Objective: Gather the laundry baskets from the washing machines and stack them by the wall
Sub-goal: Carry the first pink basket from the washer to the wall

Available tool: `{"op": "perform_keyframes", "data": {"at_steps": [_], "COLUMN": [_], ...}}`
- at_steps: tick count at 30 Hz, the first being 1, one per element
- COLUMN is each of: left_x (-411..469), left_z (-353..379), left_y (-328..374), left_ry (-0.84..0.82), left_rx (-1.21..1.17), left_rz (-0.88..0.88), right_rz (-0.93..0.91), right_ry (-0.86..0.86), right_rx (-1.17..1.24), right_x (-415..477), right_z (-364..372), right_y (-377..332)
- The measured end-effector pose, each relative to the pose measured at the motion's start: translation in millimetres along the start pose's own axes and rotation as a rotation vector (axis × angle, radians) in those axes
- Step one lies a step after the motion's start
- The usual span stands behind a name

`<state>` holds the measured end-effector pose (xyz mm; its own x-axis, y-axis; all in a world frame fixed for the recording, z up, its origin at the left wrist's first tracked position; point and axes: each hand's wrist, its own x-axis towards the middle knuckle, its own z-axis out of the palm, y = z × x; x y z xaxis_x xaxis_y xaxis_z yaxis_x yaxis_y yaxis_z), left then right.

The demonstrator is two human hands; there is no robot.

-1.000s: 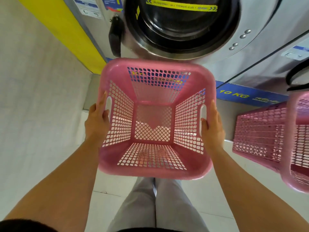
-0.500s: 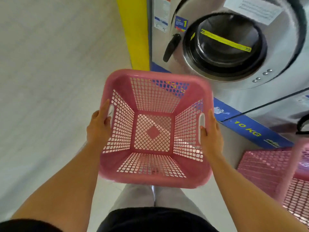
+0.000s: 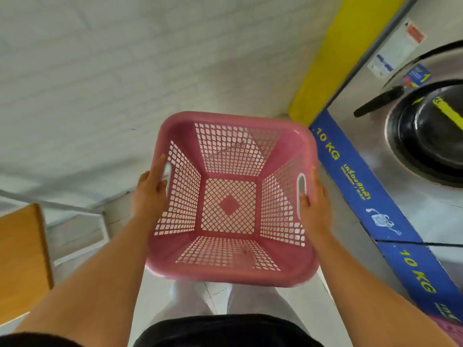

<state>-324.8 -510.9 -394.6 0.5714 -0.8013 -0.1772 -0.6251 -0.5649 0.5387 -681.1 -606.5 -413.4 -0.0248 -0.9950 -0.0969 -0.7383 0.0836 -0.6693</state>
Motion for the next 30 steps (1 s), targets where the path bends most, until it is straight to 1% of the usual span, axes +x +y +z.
{"op": "perform_keyframes", "data": {"at_steps": [6, 11, 16, 22, 30], "left_x": [-17, -25, -33, -32, 0], "left_z": [-61, -98, -117, -120, -91], "left_y": [-96, -170, -228, -272, -326], "left_ry": [0.05, 0.108, 0.145, 0.126, 0.139], "left_rx": [-0.026, -0.048, -0.047, -0.065, -0.07], "left_rz": [-0.145, -0.267, -0.385, -0.466, -0.589], "right_rz": [-0.162, -0.22, -0.229, -0.303, -0.337], "right_ry": [-0.144, -0.186, -0.295, -0.376, -0.409], "right_rx": [-0.096, -0.154, -0.179, -0.218, -0.245], "right_x": [-30, -66, -83, -73, -56], "right_z": [71, 130, 176, 229, 308], "right_y": [-73, -129, -162, -184, -175]}}
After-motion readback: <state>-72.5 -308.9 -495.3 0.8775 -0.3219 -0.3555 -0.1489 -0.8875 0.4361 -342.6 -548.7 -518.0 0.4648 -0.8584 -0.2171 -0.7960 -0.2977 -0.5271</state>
